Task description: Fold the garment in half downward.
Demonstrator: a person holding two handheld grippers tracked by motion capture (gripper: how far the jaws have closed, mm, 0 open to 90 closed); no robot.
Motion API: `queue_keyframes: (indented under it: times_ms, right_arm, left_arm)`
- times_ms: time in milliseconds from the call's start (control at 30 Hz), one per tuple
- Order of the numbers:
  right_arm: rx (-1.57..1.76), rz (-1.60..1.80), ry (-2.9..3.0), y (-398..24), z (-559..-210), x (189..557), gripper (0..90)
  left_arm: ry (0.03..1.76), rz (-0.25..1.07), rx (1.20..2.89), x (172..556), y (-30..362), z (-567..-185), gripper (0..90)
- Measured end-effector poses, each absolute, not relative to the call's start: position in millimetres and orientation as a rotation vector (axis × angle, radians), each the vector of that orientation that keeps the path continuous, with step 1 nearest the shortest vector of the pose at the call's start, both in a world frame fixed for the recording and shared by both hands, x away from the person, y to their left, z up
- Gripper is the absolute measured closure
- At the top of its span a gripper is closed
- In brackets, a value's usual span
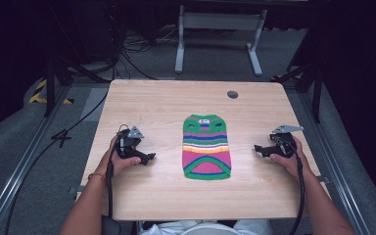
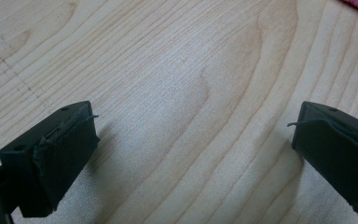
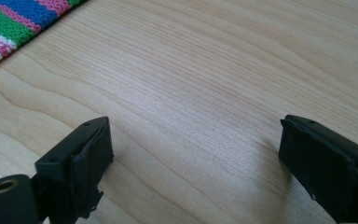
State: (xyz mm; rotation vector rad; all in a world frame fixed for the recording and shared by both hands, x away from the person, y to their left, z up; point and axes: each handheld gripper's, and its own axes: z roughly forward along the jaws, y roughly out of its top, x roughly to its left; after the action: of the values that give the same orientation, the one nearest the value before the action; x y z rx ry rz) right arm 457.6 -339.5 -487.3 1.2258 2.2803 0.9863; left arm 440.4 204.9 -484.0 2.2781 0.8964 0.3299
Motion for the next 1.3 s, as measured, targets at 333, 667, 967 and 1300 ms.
queue_keyframes:
  times_ms: [333,667,967,1300]
  right_arm:
    - [1.236,0.979,2.280,-337.1,-487.4,459.2,7.6]
    - [1.238,0.975,2.284,-336.8,-487.0,459.4,7.7]
    - [1.230,0.961,2.304,-336.2,-485.3,459.3,9.1]
    - [1.187,0.996,2.319,-329.7,-471.5,456.0,23.6]
  left_arm:
    - [0.902,0.332,2.278,439.8,204.7,-483.8,0.6]
    - [0.893,0.320,2.291,440.1,206.7,-482.4,1.7]
    - [0.907,0.305,2.282,440.6,207.5,-480.9,5.1]
    - [0.833,0.281,2.322,445.8,199.6,-473.0,26.4]
